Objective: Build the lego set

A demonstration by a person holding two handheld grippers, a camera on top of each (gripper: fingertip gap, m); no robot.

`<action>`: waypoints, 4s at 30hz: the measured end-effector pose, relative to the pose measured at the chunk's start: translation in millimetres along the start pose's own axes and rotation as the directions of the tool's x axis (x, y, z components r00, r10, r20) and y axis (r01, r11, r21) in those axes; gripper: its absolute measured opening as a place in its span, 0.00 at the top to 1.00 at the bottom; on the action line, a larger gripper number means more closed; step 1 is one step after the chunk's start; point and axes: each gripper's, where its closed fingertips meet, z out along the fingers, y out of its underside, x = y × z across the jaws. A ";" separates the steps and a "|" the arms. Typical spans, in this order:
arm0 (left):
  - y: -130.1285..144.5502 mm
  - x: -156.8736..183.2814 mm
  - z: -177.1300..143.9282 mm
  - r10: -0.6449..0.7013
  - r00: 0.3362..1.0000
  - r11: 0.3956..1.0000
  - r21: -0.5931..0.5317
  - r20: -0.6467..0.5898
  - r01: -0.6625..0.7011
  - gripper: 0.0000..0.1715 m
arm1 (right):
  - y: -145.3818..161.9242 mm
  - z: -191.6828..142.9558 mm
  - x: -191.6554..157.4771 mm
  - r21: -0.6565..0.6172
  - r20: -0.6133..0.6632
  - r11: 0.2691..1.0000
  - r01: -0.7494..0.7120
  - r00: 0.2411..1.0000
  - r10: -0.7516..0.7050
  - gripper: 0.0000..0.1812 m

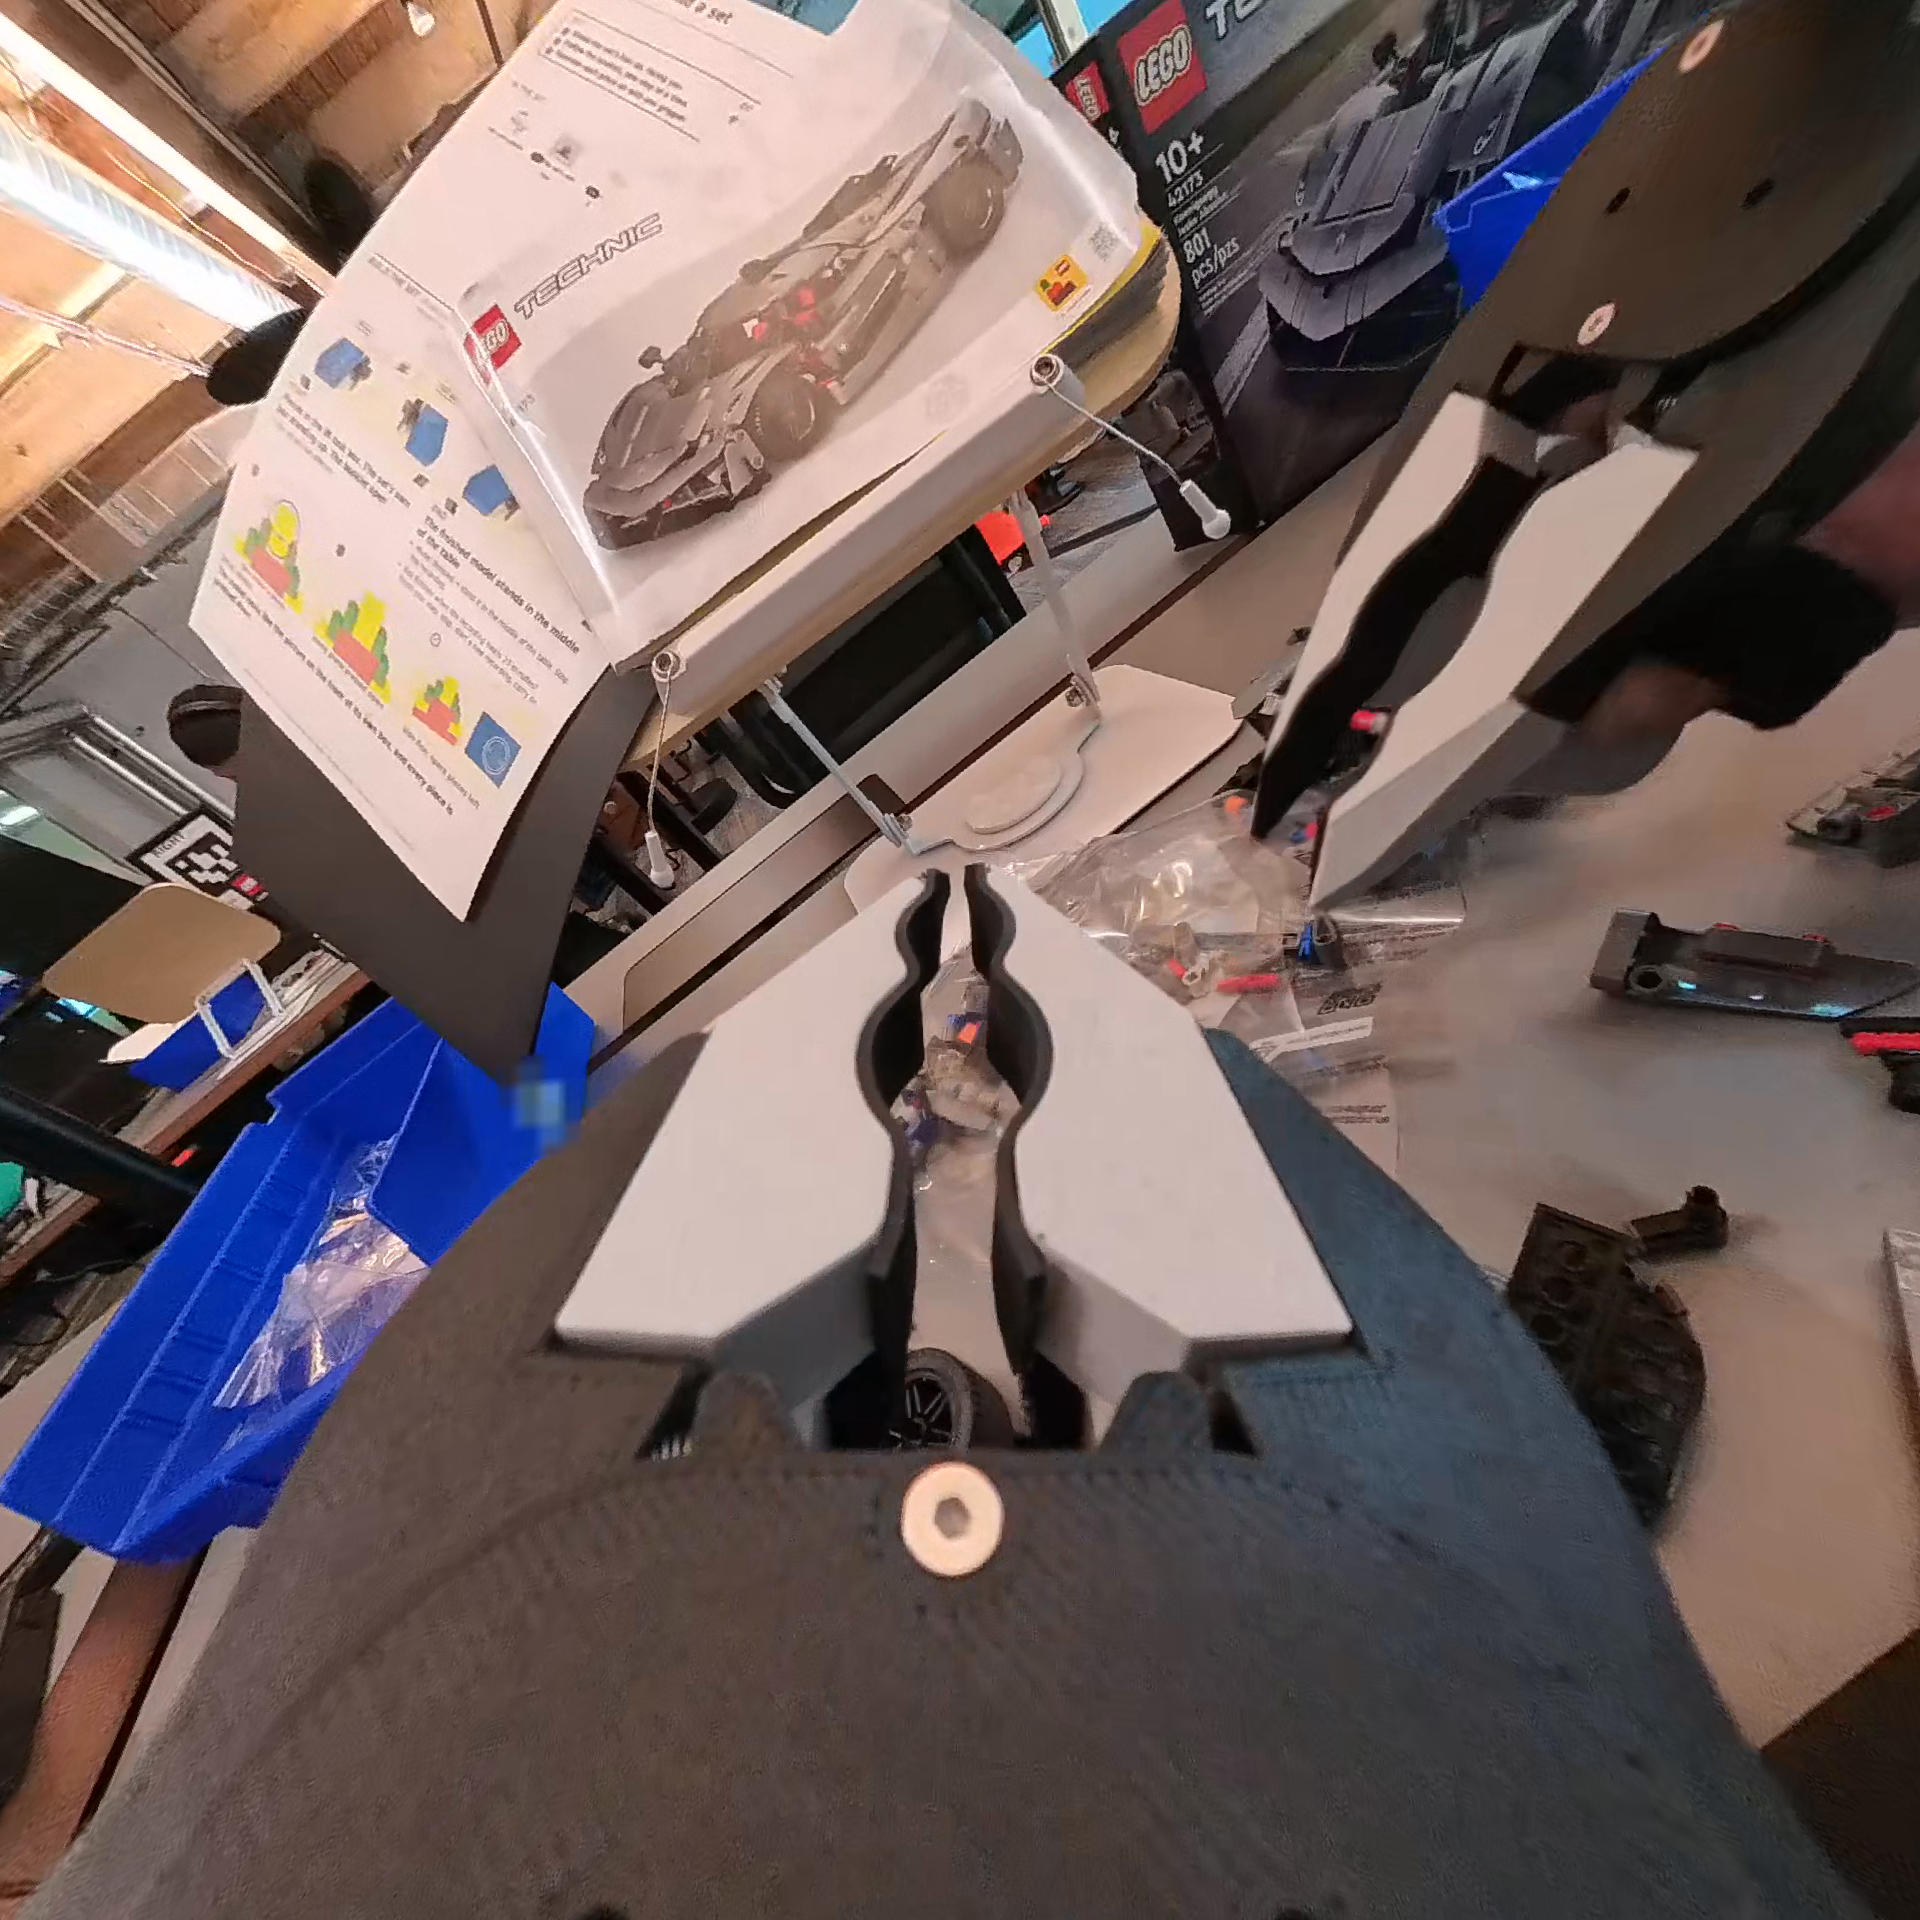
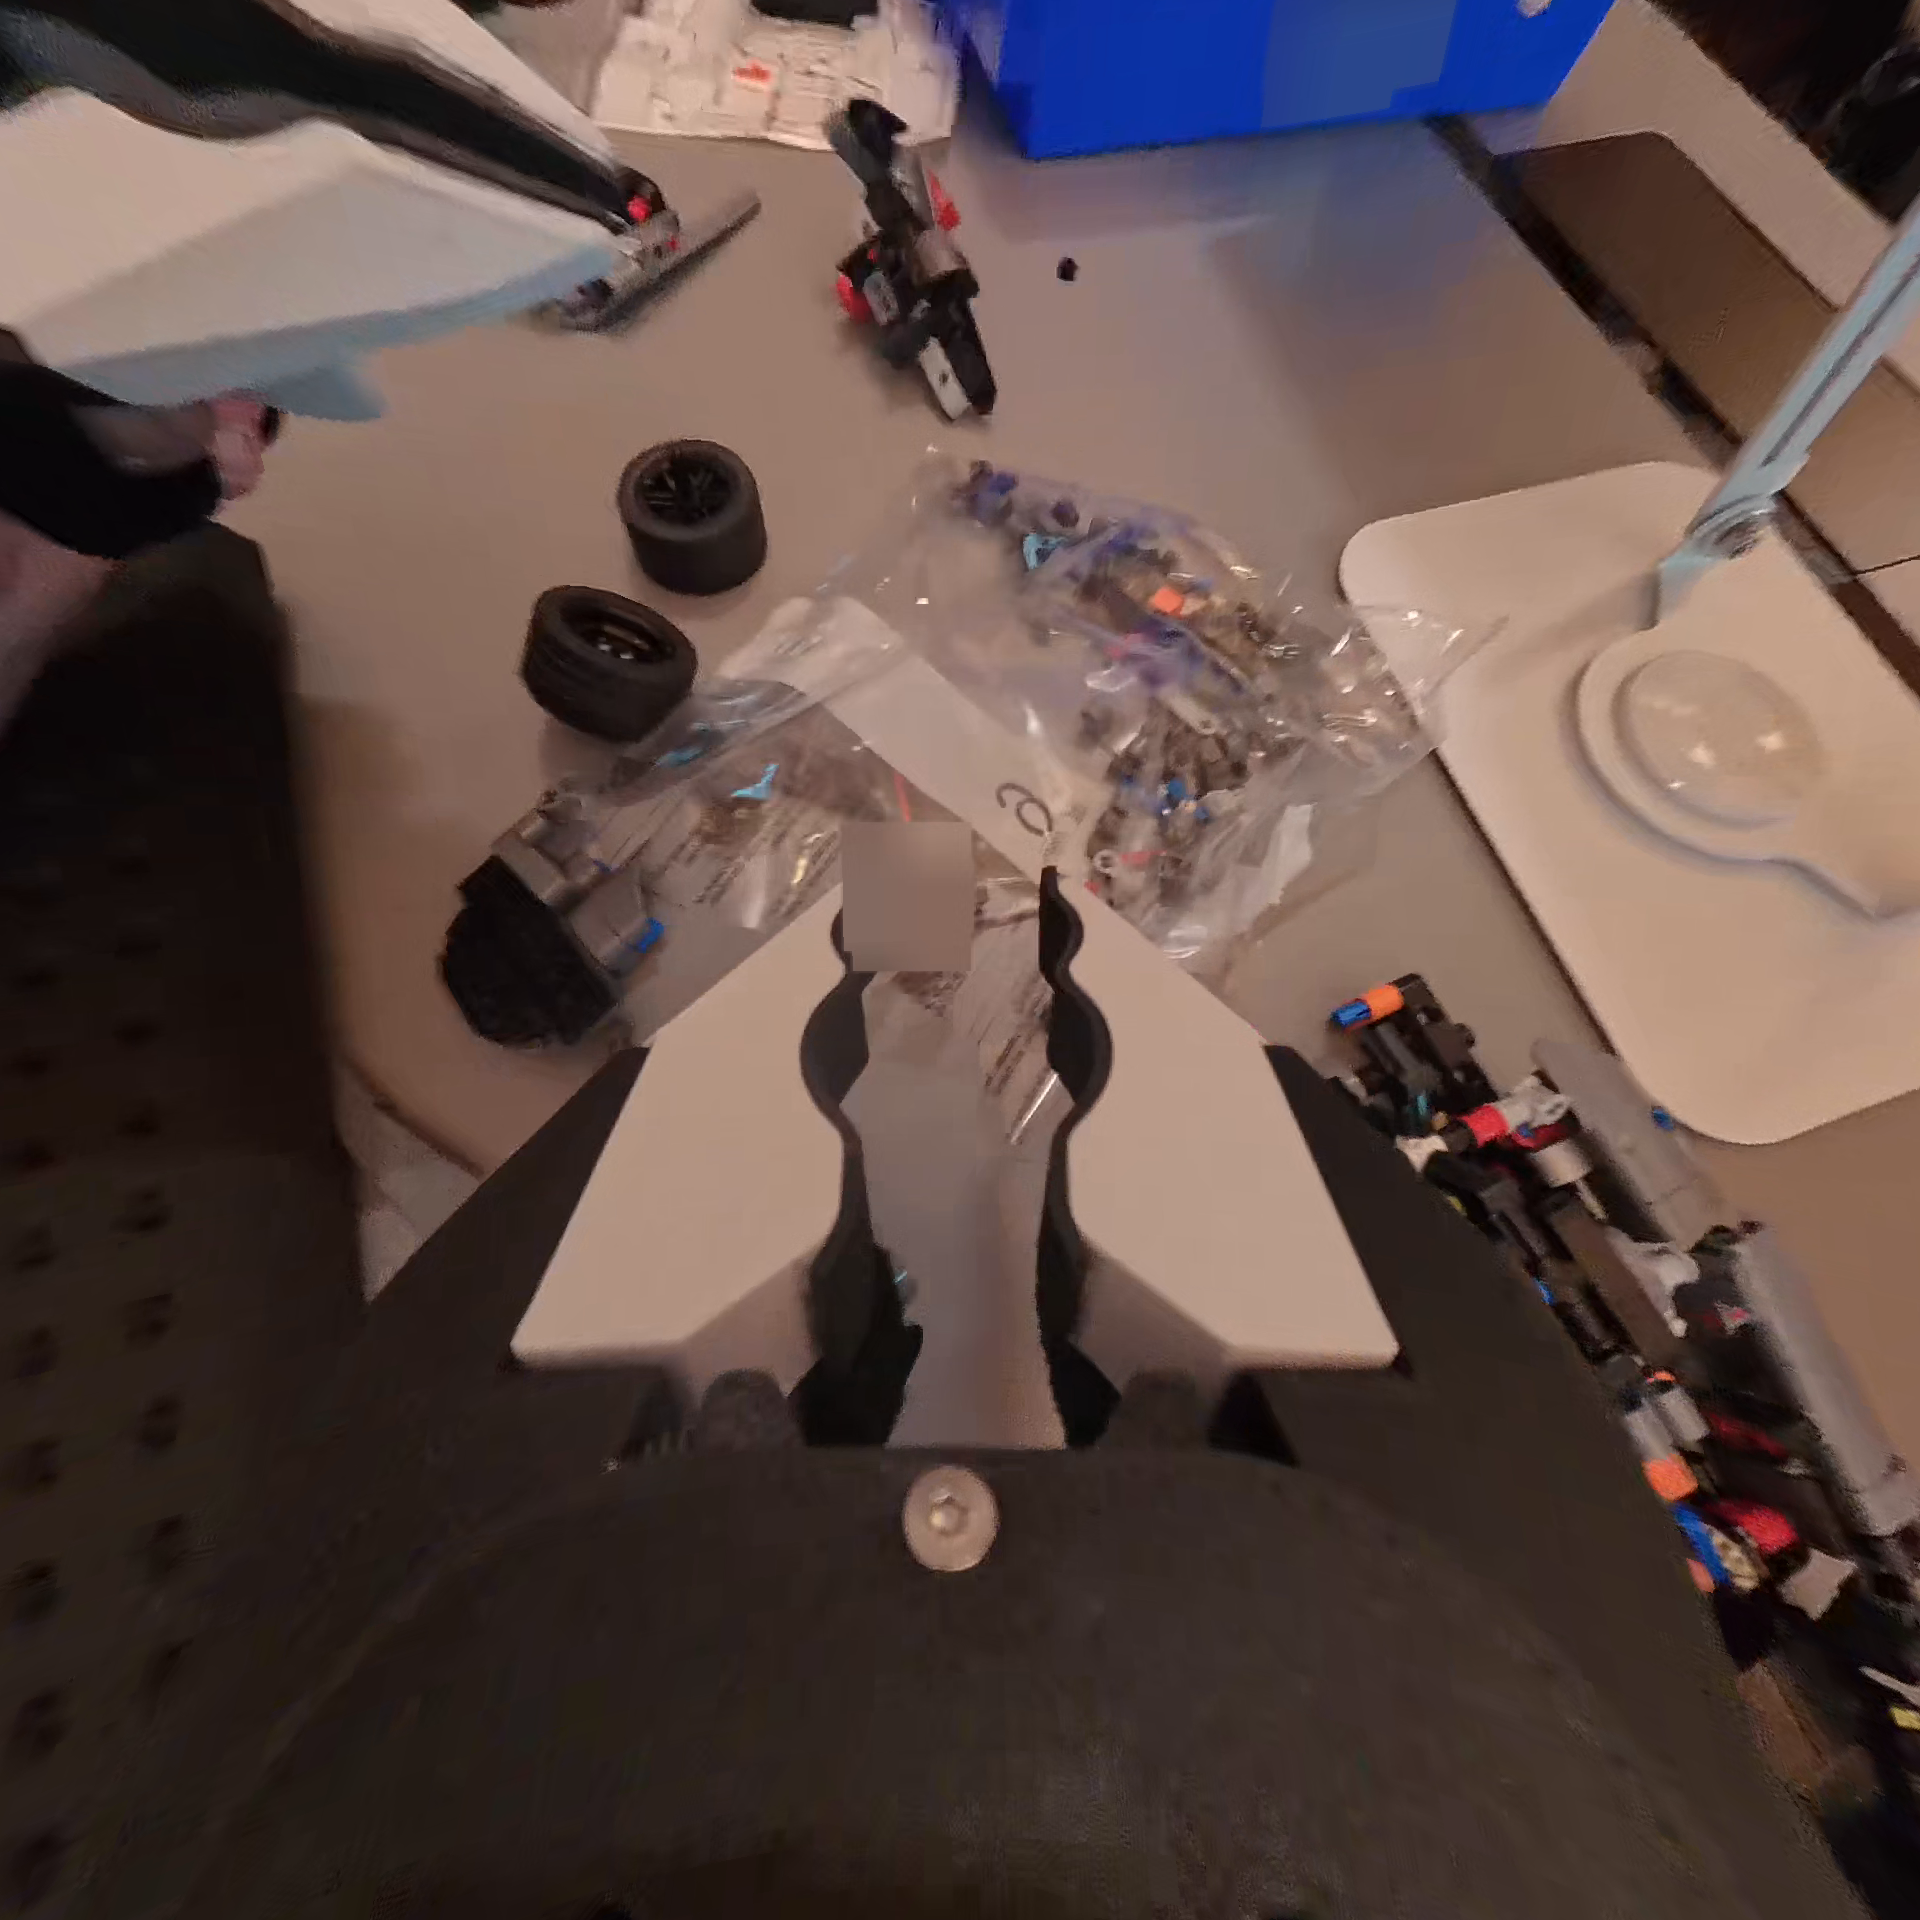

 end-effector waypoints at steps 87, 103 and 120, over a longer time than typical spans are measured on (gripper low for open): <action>-63.2 39.1 -19.6 0.090 0.995 0.977 0.193 0.033 -0.094 1.00 | -82.8 -72.8 -51.5 0.572 0.232 0.734 -0.367 0.930 0.285 0.97; -58.1 30.3 -16.4 -0.272 0.946 0.920 0.239 -0.175 0.309 1.00 | -76.8 -64.3 -56.1 0.489 -0.018 0.869 -0.077 0.995 0.099 0.91; -69.4 49.3 -18.6 -0.368 0.816 0.824 0.250 -0.446 0.508 1.00 | -64.2 -67.2 -52.4 0.294 -0.184 0.940 0.175 0.975 -0.124 0.96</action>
